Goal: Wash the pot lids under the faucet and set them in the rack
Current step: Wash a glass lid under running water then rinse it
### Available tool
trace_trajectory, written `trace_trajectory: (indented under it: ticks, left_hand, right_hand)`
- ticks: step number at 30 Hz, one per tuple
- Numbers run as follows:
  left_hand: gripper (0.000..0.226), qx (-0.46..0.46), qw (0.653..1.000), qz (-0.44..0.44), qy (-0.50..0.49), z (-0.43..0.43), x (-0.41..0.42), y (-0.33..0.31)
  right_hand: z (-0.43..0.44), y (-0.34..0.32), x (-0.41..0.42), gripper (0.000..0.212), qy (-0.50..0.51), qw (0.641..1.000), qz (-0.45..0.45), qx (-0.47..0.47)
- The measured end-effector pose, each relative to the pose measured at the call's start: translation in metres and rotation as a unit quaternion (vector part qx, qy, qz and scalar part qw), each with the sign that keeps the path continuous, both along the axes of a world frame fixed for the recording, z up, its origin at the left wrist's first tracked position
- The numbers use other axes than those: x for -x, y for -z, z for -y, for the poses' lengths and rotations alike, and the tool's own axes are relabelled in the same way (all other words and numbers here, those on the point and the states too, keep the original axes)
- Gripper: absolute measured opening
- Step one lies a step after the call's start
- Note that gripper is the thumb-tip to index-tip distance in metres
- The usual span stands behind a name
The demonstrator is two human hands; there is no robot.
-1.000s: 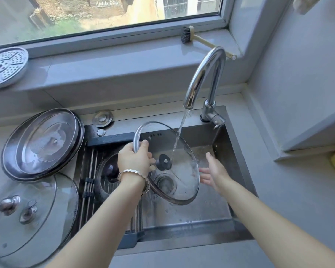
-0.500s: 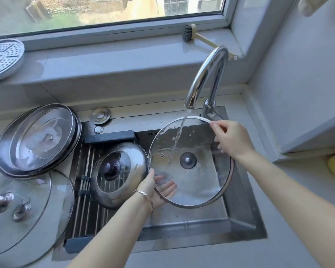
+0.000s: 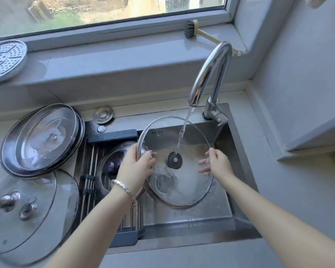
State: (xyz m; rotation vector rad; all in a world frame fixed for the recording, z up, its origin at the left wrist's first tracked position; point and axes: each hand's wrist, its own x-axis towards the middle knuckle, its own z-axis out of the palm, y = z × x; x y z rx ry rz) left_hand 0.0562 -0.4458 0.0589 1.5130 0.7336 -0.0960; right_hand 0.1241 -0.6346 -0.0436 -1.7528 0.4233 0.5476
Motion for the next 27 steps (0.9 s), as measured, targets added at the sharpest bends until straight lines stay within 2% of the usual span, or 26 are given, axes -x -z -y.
trace_trajectory:
  ticks: [2,3,5,6,8,10,11,13,14,15,16,18,20,22,24,25,27]
  left_hand:
    - [0.015,-0.058,0.997,-0.015,0.051,-0.006,0.004,0.005]
    - [0.032,-0.118,0.986,-0.053,0.106,-0.009,0.006,0.009]
    - [0.071,-0.238,0.935,-0.143,0.221,-0.007,0.014,0.017]
    - [0.078,-0.292,0.908,-0.146,0.262,-0.002,0.02,0.021]
    - [0.085,-0.37,0.853,-0.067,0.361,0.017,0.031,0.023]
    - [0.103,-0.394,0.791,0.011,0.468,0.037,0.039,0.026]
    - [0.104,-0.403,0.771,0.036,0.492,0.044,0.04,0.03]
    - [0.084,-0.453,0.751,0.144,0.458,0.055,0.039,0.043]
    - [0.072,-0.463,0.758,0.198,0.414,0.058,0.039,0.048]
    - [0.061,-0.442,0.786,0.24,0.358,0.059,0.04,0.052]
    - [0.051,-0.366,0.838,0.239,0.326,0.058,0.04,0.053]
    - [0.034,-0.2,0.929,0.165,0.263,0.057,0.039,0.05]
    - [0.029,-0.022,0.985,0.102,0.134,0.05,0.033,0.045]
    - [0.036,0.129,0.991,0.04,0.001,0.039,0.021,0.044]
    - [0.044,0.229,0.969,0.006,-0.093,0.026,0.015,0.043]
    - [0.047,0.266,0.956,0.005,-0.123,0.02,0.014,0.043]
    - [0.052,0.301,0.94,0.019,-0.161,0.013,0.014,0.045]
  right_hand:
    - [0.002,0.0,0.001,0.03,-0.029,0.999,-0.037,0.016]
    - [0.005,-0.002,-0.001,0.032,-0.042,0.997,-0.053,0.028]
    - [0.012,-0.009,-0.008,0.033,-0.065,0.992,-0.089,0.058]
    - [0.016,-0.014,-0.013,0.034,-0.078,0.989,-0.105,0.076]
    - [0.023,-0.026,-0.027,0.039,-0.118,0.976,-0.128,0.128]
    - [0.031,-0.037,-0.039,0.044,-0.169,0.957,-0.15,0.182]
    - [0.034,-0.043,-0.044,0.043,-0.19,0.948,-0.146,0.208]
    - [0.038,-0.055,-0.052,0.034,-0.206,0.941,-0.11,0.243]
    - [0.038,-0.063,-0.055,0.03,-0.208,0.941,-0.1,0.247]
    - [0.038,-0.072,-0.056,0.026,-0.199,0.947,-0.1,0.233]
    - [0.038,-0.079,-0.057,0.022,-0.179,0.956,-0.106,0.204]
    - [0.036,-0.09,-0.057,0.023,-0.132,0.976,-0.118,0.13]
    - [0.033,-0.088,-0.055,0.033,-0.103,0.985,-0.112,0.086]
    - [0.028,-0.072,-0.046,0.041,-0.081,0.988,-0.097,0.083]
    - [0.024,-0.052,-0.033,0.047,-0.075,0.986,-0.116,0.096]
    - [0.021,-0.042,-0.026,0.05,-0.071,0.985,-0.142,0.073]
    - [0.011,-0.03,-0.014,0.057,-0.038,0.978,-0.205,-0.035]
